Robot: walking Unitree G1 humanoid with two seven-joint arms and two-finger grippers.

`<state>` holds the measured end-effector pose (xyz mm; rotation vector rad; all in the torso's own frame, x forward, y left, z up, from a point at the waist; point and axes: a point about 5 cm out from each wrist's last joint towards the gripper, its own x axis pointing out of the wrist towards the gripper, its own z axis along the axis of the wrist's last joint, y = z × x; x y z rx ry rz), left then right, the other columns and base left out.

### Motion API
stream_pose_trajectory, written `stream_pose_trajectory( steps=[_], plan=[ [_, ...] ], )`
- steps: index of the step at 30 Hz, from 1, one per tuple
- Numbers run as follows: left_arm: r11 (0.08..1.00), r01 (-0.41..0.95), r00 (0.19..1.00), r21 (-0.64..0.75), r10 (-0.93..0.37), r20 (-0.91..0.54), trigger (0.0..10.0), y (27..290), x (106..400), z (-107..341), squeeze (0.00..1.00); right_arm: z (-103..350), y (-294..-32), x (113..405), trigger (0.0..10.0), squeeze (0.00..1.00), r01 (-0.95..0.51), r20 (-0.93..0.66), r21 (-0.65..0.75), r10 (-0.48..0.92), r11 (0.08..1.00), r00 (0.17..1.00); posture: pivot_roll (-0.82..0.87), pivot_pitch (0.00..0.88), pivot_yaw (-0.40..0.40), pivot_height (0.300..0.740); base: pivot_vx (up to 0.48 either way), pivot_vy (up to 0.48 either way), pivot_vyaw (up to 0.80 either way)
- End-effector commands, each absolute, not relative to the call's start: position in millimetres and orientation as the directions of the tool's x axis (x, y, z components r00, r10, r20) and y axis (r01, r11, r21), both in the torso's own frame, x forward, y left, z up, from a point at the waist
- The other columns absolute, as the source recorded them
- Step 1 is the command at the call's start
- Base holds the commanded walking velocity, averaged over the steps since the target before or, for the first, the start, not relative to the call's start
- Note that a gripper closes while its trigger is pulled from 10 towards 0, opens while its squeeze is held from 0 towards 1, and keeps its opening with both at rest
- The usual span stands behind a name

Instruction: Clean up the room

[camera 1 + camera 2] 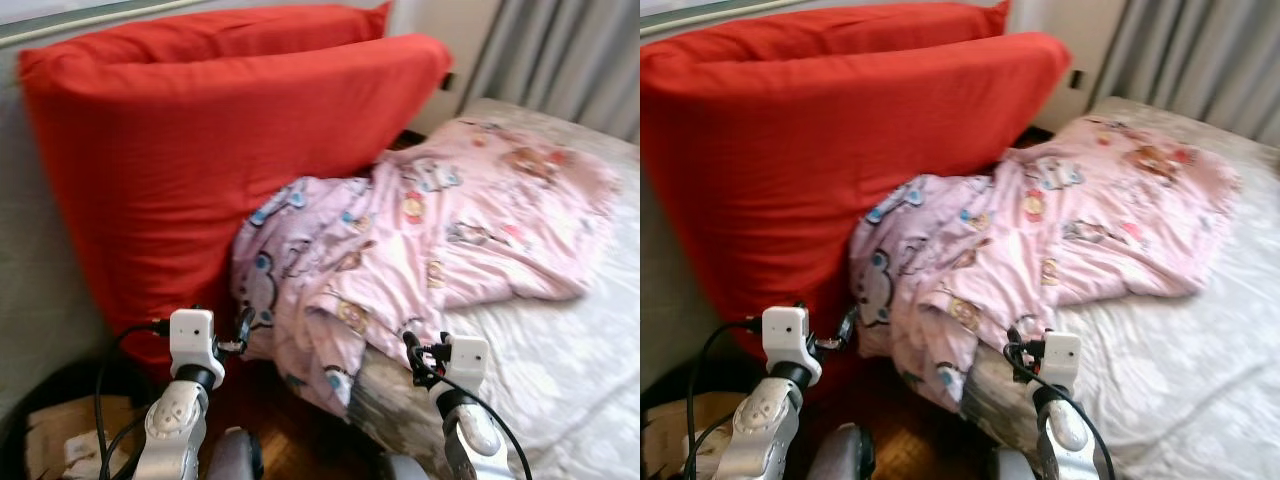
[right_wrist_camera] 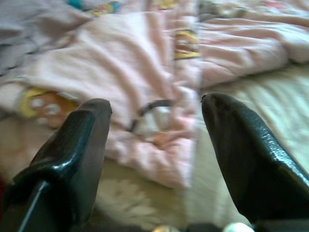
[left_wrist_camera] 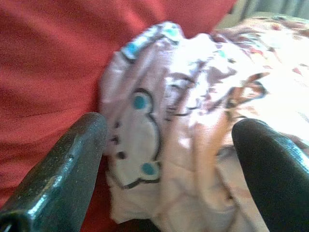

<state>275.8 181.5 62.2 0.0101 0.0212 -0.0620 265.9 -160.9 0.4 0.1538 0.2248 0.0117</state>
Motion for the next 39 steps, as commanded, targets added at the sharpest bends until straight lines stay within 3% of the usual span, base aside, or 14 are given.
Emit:
stream_pose_trajectory(
  steps=[1,13,39],
  plan=[
    [0.998,0.061,0.998,0.007,-0.061,-0.035,10.0,182.1,275.1,60.9,0.00,3.5,-160.5,268.2,10.0,0.00,0.009,-0.211,0.155,0.024,0.988,0.977,-0.02,0.063,-0.059,0.624,0.000,0.000,0.00],
    [0.998,0.062,0.997,0.011,-0.061,-0.036,10.0,182.4,275.4,61.2,0.00,8.6,-156.7,270.4,10.0,0.00,0.000,-0.193,0.156,0.030,0.988,0.981,-0.02,0.063,-0.059,0.624,0.000,0.000,0.00],
    [0.998,0.061,0.997,0.014,-0.061,-0.037,10.0,183.0,275.9,61.3,0.00,0.3,-157.8,267.7,10.0,0.00,-0.006,-0.242,0.156,0.044,0.988,0.969,-0.01,0.064,-0.057,0.624,0.298,0.000,0.00]
  ],
)
